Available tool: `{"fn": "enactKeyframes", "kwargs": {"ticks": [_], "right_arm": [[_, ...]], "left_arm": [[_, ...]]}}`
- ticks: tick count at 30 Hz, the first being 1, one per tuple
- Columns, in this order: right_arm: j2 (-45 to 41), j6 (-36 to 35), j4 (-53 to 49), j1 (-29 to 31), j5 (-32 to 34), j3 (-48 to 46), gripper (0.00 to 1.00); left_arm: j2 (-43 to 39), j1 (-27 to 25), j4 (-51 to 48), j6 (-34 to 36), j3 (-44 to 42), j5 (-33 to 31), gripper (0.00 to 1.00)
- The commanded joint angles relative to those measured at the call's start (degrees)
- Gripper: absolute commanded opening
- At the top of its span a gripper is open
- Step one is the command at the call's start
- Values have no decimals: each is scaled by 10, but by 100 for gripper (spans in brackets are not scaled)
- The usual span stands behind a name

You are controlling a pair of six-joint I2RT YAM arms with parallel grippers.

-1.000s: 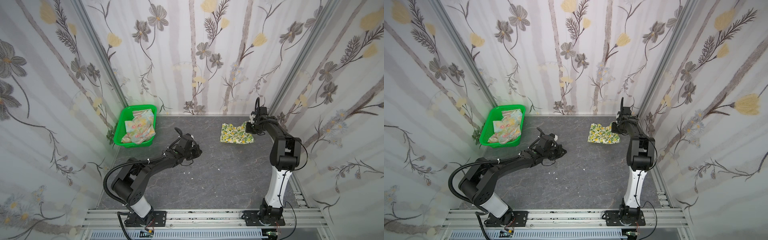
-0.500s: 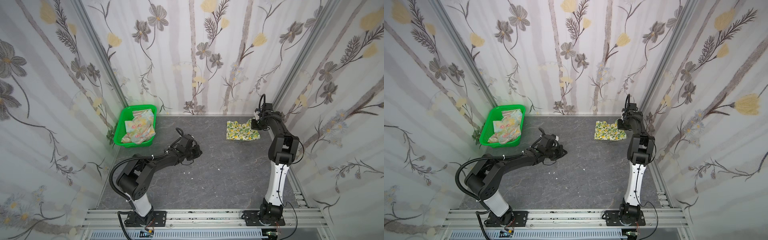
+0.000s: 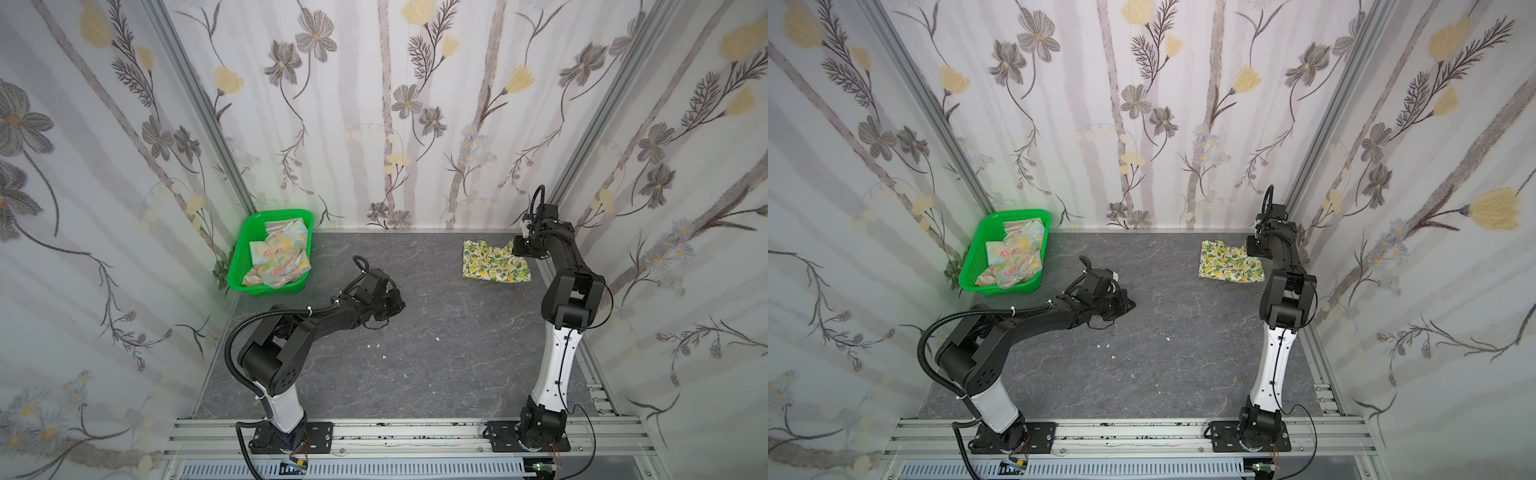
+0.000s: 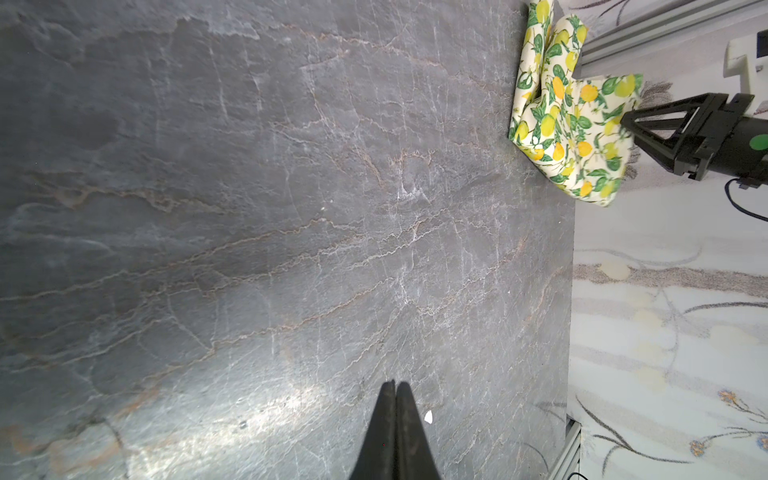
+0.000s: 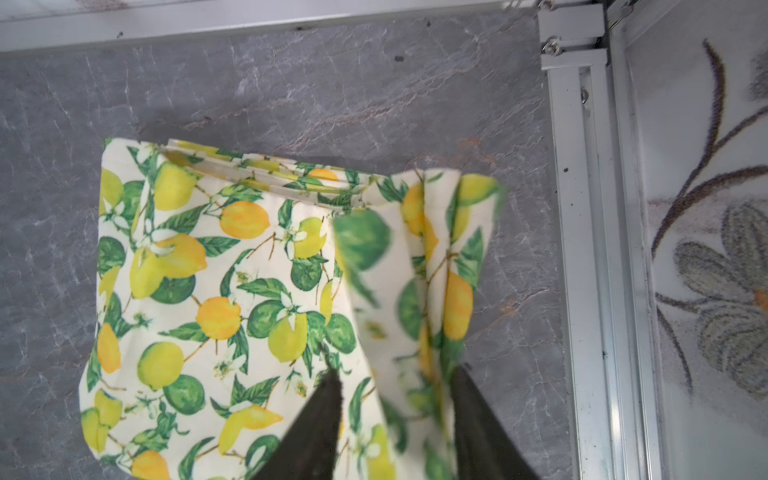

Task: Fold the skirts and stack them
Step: 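Drag the folded lemon-print skirt away with the right gripper while the left releases, then release the lemon skirt with the right gripper while the left reaches into the basket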

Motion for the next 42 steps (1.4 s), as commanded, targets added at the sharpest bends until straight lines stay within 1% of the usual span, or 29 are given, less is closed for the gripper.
{"fn": "enactKeyframes", "kwargs": {"ticks": [1,3,4,6,8,11,12,13,14,15,17,18,20,24,27,29,30,37,42], "right_arm": [[-14,20,69,0,16,5,56],[-29,37,84,0,21,5,59],[-36,46,85,0,20,5,59],[-59,70,81,3,-13,-7,59],[-94,88,104,20,-39,-63,58],[-133,95,140,67,-36,-144,55],[-132,99,140,83,-32,-154,52],[-126,104,137,93,-30,-156,46],[-115,110,132,104,-28,-155,38],[-105,119,131,111,-24,-154,28],[-85,143,130,115,-25,-153,12],[-77,155,128,114,-28,-154,8],[-66,171,128,114,-28,-158,4],[-46,181,119,118,-38,-159,4],[-33,192,103,120,-28,-159,4],[-24,200,90,121,-28,-158,2],[-25,206,85,121,-22,-157,0],[-35,209,37,126,-8,-167,0],[-57,203,27,133,-2,-205,0]], "left_arm": [[-4,-1,3,-10,1,1,0],[-8,-1,3,-13,-2,0,0],[-10,-1,3,-13,-3,-1,0],[-16,-1,3,-14,-6,-5,0],[-21,-1,3,-12,-9,-11,0],[-27,0,3,-7,-9,-15,0],[-29,1,3,-7,-9,-15,0],[-31,0,3,-5,-9,-15,0],[-33,1,3,-3,-9,-14,0],[-35,1,3,-2,-11,-15,0],[-40,2,3,-1,-14,-15,0],[-42,1,3,-1,-15,-16,0],[-48,2,3,-1,-19,-18,0],[-55,3,3,-3,-26,-21,0],[-59,3,3,-5,-27,-24,0],[-64,4,3,-7,-26,-25,0],[-67,4,3,-7,-27,-27,0],[-108,9,2,-16,-36,-36,0],[-148,23,-1,-19,-45,-47,0]]}}
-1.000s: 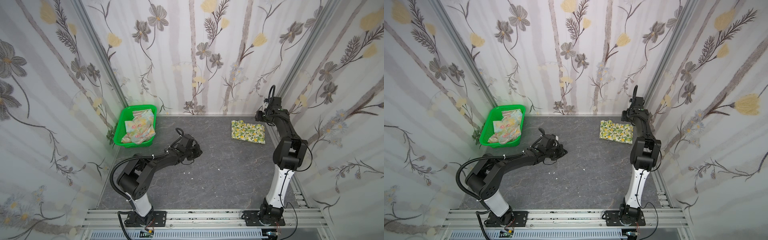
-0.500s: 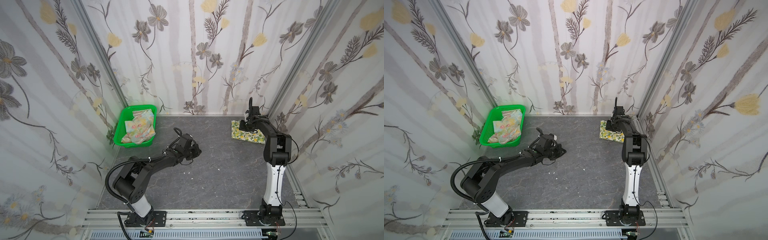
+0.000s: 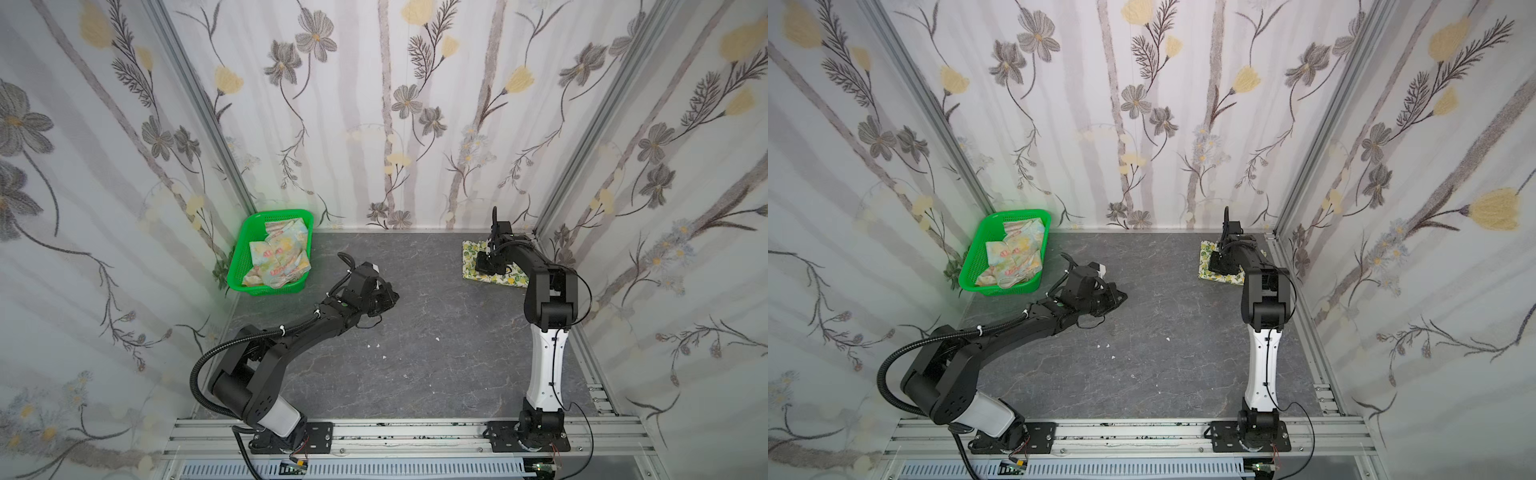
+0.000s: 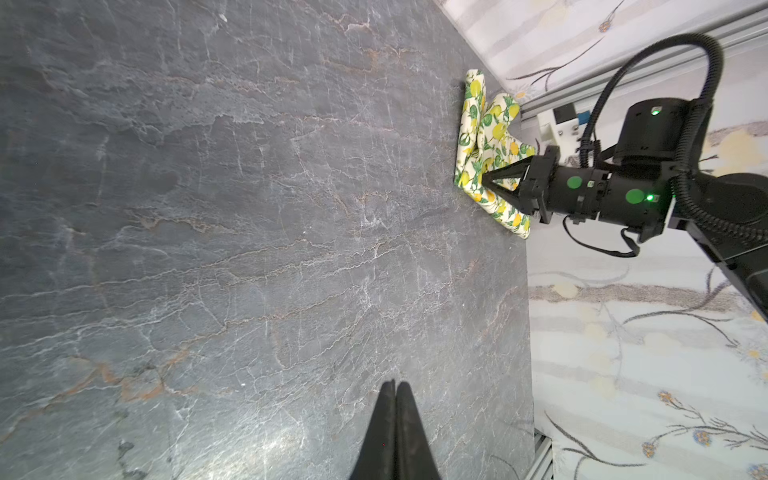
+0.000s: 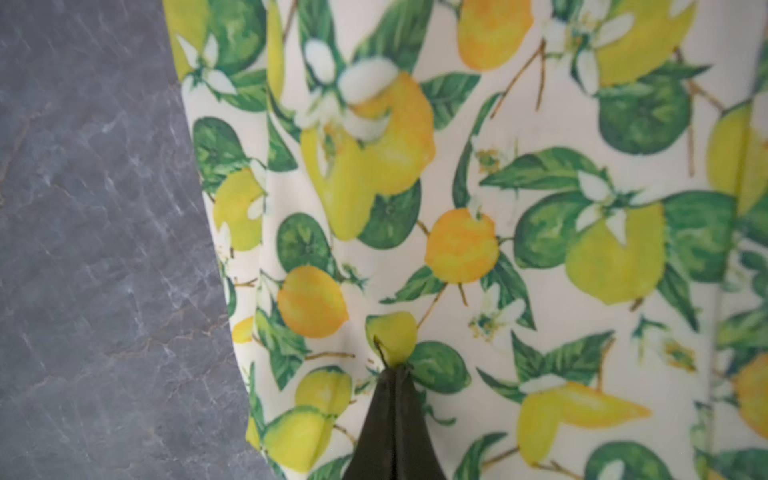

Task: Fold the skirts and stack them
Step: 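Release the lemon skirt with the right gripper while the left reaches into the basket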

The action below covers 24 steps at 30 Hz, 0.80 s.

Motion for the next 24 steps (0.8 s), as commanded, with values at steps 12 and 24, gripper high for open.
{"fn": "enactKeyframes", "kwargs": {"ticks": [12,24], "right_arm": [[-236,29,113,28,-74,-145,41],[-388,104,208,111,-138,-312,50]], "left_arm": [[-55,252,-163,107,134,-68,39],[4,393,-422,291,291,-128,79]]}}
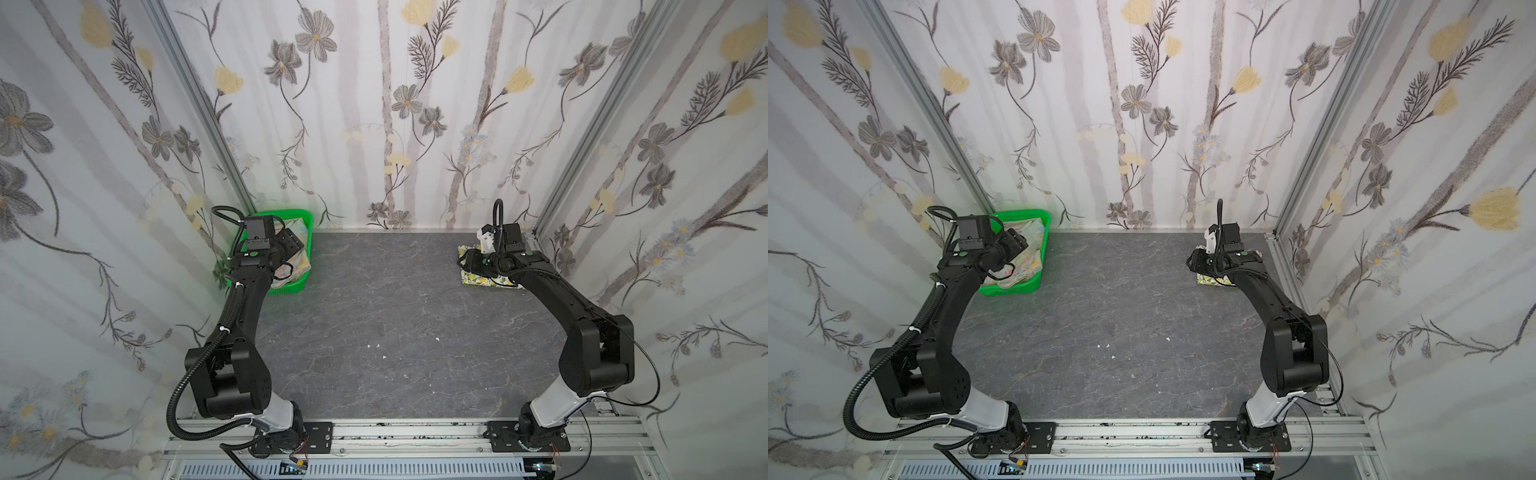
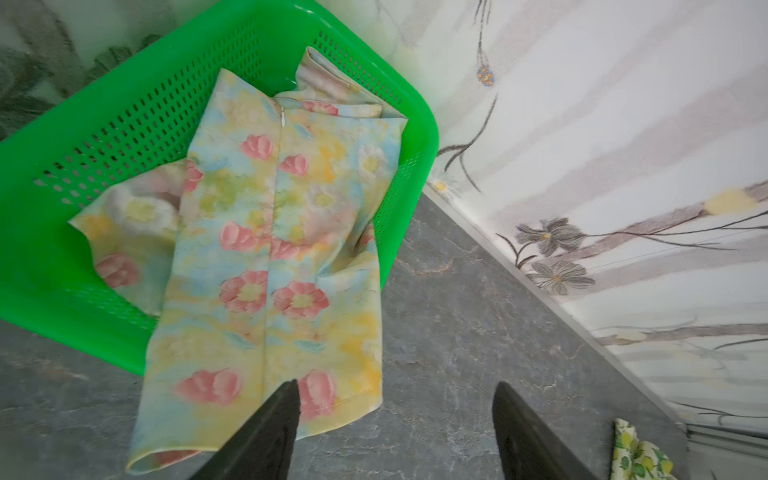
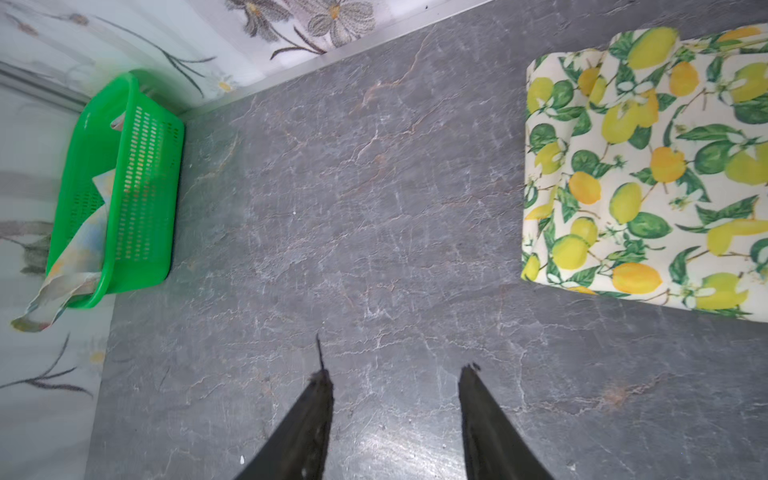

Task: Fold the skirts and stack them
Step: 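Release the lemon skirt with the right gripper while the left reaches into the basket, then grasp the pastel floral skirt in the basket with the left gripper and lift it out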

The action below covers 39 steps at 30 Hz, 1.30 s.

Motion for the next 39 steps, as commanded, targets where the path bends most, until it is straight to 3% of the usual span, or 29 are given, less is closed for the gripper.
{"fn": "enactKeyframes", "kwargs": {"ticks": [1,11,16,26,30,32,34,36,39], "right_arm": [[-7,18,47,11,-23,-5,50],[0,25,55,24,-56,-7,49],[-4,26,50,24,-51,-8,49],[-3,33,45,28,-55,8,48],[-9,35,41,30,-55,10,48],[-11,35,38,31,-52,10,48],[-14,35,35,31,-49,10,48],[-16,35,31,31,-47,12,48],[-21,34,23,31,-39,14,48]], "left_arm": [[3,1,-94,83,7,-28,80],[64,-7,-100,186,5,-76,84],[92,-25,-100,203,19,-81,83],[135,-45,-99,222,20,-156,77],[155,-46,-99,216,35,-183,66],[159,-46,-98,208,43,-197,47],[159,-46,-98,202,51,-199,19],[155,-47,-98,199,63,-190,0],[131,-53,-99,189,88,-178,0]]}}
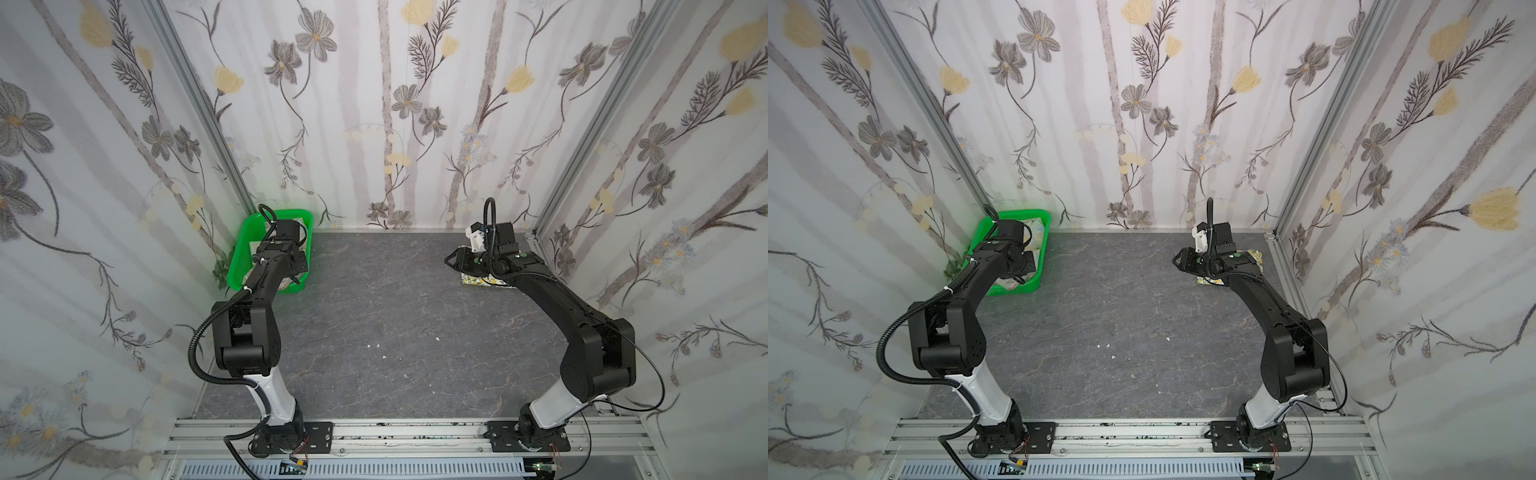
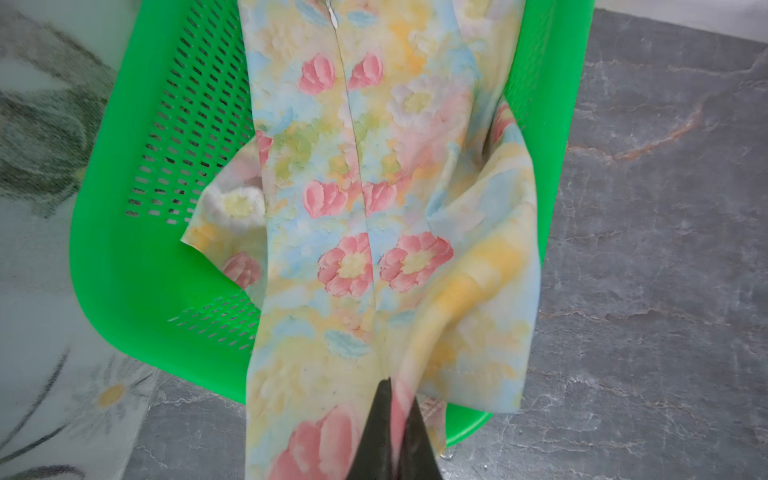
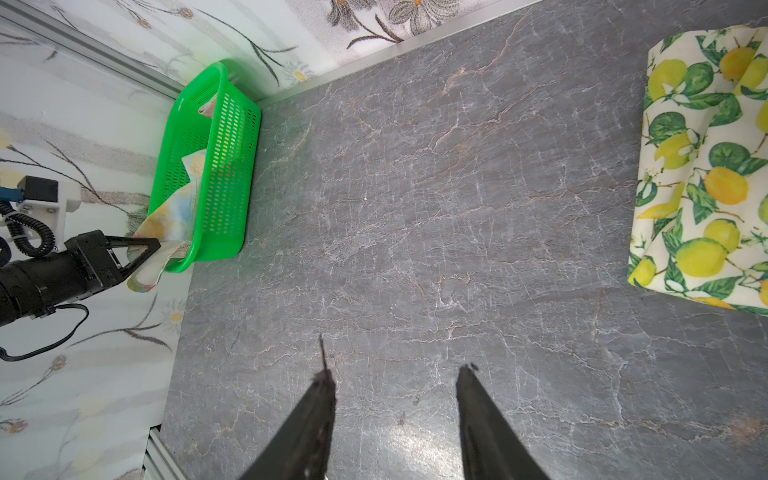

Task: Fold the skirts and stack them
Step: 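Grasp the pastel floral skirt in the basket with the left gripper and lift it out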

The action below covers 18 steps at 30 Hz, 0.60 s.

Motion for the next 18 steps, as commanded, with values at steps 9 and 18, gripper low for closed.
{"fn": "enactKeyframes", "kwargs": {"ticks": [9,18], "right_arm": [[-40,-1,-10,0,20,13,47],[-99,14,4,5,25,-25,46]], "left_arm": [[-124,-38,5,-56,222,97,0],[-138,-88,8,-160,424,365,0]]}}
